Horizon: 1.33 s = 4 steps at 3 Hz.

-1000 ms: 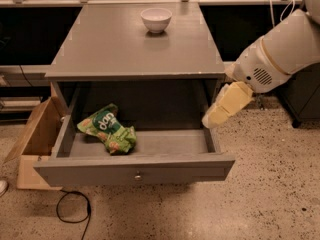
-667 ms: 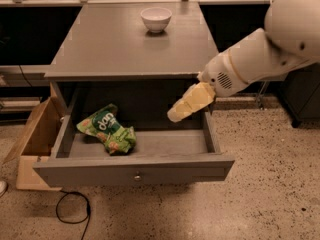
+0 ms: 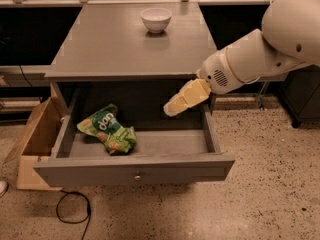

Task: Pick green rice chip bag from top drawer and place on counter

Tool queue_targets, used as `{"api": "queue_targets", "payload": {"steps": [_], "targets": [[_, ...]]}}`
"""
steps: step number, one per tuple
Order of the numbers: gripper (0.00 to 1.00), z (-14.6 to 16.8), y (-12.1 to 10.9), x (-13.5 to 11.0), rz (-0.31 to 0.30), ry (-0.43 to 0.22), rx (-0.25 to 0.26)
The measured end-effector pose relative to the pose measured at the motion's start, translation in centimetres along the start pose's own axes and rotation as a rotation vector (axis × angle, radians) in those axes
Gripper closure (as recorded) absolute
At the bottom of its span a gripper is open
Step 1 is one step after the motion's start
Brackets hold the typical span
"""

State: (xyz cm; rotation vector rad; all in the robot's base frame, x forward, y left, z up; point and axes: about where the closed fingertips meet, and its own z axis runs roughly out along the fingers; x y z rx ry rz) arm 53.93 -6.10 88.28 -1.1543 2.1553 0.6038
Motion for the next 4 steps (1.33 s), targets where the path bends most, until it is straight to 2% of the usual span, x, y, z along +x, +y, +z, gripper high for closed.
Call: {"api": "queue_targets", "payload": {"steps": [1, 2, 3, 4], "targets": [[0.0, 7.3, -0.1, 2.4, 0.043, 0.056, -0.039], [0.0, 13.9, -0.1, 3.7, 0.078, 0.068, -0.055], [0.0, 19.8, 0.0, 3.8, 0.131, 0.049, -0.056], [0.0, 25.8, -0.3, 3.1, 0.176, 0.031, -0.022]]}}
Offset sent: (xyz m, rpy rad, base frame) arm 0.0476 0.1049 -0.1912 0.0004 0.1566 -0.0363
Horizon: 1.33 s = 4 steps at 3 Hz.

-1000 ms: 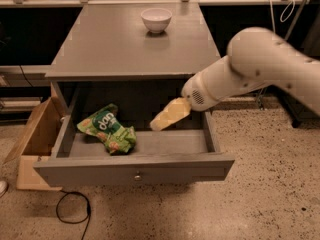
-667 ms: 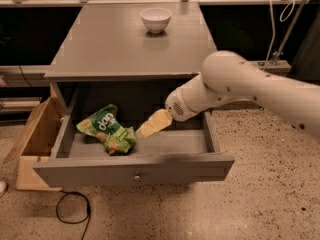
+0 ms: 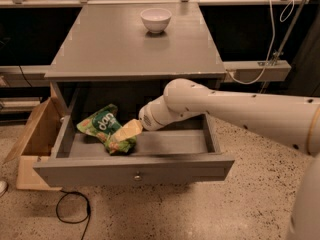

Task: Pick green rice chip bag from top drawer and place on counter

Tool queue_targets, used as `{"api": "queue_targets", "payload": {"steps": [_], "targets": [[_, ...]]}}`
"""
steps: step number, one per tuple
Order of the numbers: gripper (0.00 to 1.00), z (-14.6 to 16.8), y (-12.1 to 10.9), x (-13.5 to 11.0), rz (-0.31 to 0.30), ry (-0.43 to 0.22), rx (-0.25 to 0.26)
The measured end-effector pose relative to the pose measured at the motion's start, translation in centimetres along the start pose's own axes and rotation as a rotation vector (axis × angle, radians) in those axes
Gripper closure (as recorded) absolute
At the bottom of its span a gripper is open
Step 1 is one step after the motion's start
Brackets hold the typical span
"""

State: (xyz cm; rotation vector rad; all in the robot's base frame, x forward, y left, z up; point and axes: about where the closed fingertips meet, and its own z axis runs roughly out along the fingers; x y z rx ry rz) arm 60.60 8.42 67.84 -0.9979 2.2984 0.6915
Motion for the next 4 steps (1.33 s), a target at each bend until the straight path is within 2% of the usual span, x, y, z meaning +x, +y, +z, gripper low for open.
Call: {"api": "queue_targets", "payload": {"steps": [1, 2, 3, 4], "targets": [[0.0, 3.0, -0.4, -0.5, 0.037, -0.008, 0.014], [0.0, 5.2, -0.1, -1.4, 0.06, -0.011, 0.006], [0.23, 7.3, 0.7, -1.9, 0.078, 0.001, -0.017], [0.46, 8.1, 1.1, -2.1, 0.088, 0.005, -0.027]]}}
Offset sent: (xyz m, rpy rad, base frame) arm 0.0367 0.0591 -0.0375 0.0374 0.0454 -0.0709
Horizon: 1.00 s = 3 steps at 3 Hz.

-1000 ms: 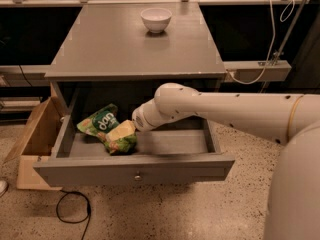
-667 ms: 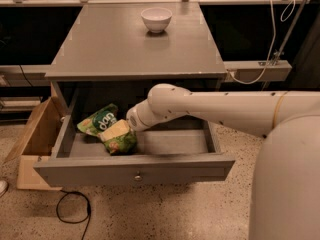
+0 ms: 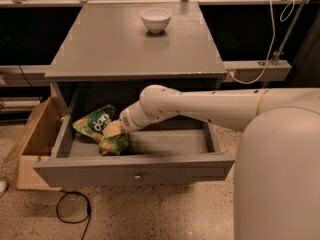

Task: Pick green rice chip bag from top drawer and place on counter

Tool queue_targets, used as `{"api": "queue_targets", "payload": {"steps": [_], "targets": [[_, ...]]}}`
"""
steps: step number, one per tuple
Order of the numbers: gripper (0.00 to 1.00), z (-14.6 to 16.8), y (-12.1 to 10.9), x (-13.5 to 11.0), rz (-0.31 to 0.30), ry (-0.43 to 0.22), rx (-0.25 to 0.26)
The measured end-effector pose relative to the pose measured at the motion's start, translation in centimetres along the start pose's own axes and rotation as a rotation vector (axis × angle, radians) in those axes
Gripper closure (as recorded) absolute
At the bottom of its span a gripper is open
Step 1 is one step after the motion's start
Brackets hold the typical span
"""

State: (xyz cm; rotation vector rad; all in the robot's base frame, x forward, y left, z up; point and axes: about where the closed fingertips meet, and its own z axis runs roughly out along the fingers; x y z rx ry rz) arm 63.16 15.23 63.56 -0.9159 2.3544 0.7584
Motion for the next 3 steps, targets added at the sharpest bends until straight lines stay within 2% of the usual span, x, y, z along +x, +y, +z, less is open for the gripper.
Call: {"api": "queue_targets", "payload": {"steps": [1, 2, 3], "targets": [[0.69, -0.5, 0.3, -0.4, 0.027, -0.045, -0.049], [0.99, -5.0, 2.7, -1.0, 0.011, -0.169, -0.159], [1.0, -10.4, 4.2, -0.8, -0.047, -0.266, -0.204]]}}
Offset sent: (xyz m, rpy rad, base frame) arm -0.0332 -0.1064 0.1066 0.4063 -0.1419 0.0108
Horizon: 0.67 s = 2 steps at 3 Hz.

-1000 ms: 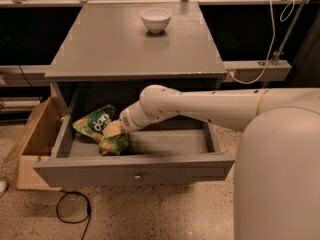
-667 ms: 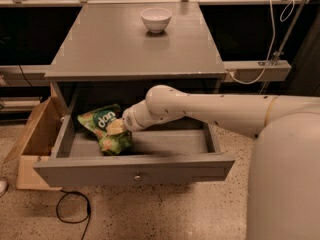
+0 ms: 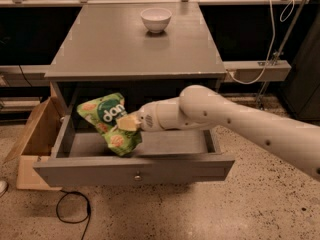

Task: Pick green rice chip bag from top drawer and place on counter

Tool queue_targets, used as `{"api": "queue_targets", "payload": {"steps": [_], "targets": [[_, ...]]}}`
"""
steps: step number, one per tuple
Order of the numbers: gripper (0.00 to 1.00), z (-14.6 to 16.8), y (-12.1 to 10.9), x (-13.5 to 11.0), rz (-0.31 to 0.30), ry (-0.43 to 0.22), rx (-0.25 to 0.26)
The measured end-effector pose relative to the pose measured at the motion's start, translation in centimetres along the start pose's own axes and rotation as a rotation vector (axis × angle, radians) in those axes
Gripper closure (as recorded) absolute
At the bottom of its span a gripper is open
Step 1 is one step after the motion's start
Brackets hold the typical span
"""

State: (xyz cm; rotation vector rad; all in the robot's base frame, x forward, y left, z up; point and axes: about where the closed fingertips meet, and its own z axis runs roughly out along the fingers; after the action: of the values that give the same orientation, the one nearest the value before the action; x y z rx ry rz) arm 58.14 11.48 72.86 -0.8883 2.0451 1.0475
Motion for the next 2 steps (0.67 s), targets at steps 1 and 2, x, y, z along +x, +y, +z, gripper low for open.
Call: {"api": "queue_targets", "payload": {"steps": [1, 2], "targets": [[1.0, -7.7, 0.1, -0.4, -0.026, -0.064, 0.069], [1.0, -12.4, -1.9, 0.6, 0.002, -0.1, 0.145]]}}
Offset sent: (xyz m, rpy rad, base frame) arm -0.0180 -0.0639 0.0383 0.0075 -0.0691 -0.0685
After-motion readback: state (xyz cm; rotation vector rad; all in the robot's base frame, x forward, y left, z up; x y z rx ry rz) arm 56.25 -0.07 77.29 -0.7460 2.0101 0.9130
